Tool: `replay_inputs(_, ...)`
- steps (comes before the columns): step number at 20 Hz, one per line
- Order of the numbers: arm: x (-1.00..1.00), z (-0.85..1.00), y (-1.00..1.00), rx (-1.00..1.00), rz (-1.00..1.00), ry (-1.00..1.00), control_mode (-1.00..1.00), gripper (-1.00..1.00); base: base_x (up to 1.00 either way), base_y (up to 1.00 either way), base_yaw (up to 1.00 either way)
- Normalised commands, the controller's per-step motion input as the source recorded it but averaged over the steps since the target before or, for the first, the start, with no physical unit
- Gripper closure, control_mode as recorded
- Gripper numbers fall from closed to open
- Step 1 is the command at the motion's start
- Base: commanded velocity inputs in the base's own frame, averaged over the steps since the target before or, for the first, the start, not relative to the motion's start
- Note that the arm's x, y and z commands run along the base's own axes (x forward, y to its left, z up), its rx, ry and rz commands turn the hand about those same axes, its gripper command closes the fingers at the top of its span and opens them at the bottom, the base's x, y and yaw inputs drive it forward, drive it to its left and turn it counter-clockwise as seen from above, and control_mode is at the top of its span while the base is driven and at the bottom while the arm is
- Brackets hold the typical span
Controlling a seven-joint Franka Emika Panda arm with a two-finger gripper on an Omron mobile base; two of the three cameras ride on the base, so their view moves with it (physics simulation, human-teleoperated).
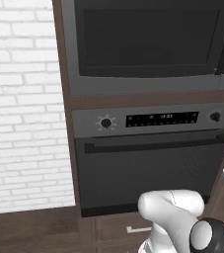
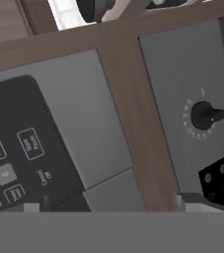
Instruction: Pick the avocado from the sink and place it in the bowl. Then pick the bowl and place it in the microwave. Then close the microwave door and press the start button.
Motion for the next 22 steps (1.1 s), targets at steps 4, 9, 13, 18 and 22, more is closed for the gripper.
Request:
replay_inputs(4, 0.13, 0.04, -0.20, 0.01, 0.03, -0.07, -1.00, -1.00, 0.00, 0.00, 0.00)
replay_inputs(9, 0.20, 0.02, -0.07, 0.00, 0.02, -0.02, -1.00, -1.00, 0.00, 0.00, 0.00)
replay_inputs(13, 0.31, 0.00, -0.02, 0.00, 0.02, 0.00, -1.00, -1.00, 0.00, 0.00, 0.00)
replay_inputs(18, 0.27, 0.00, -0.13, 0.01, 0.02, 0.00, -1.00, -1.00, 0.00, 0.00, 0.00)
replay_inputs(22, 0.23, 0.00, -0.12, 0.01, 0.02, -0.01, -1.00, -1.00, 0.00, 0.00, 0.00)
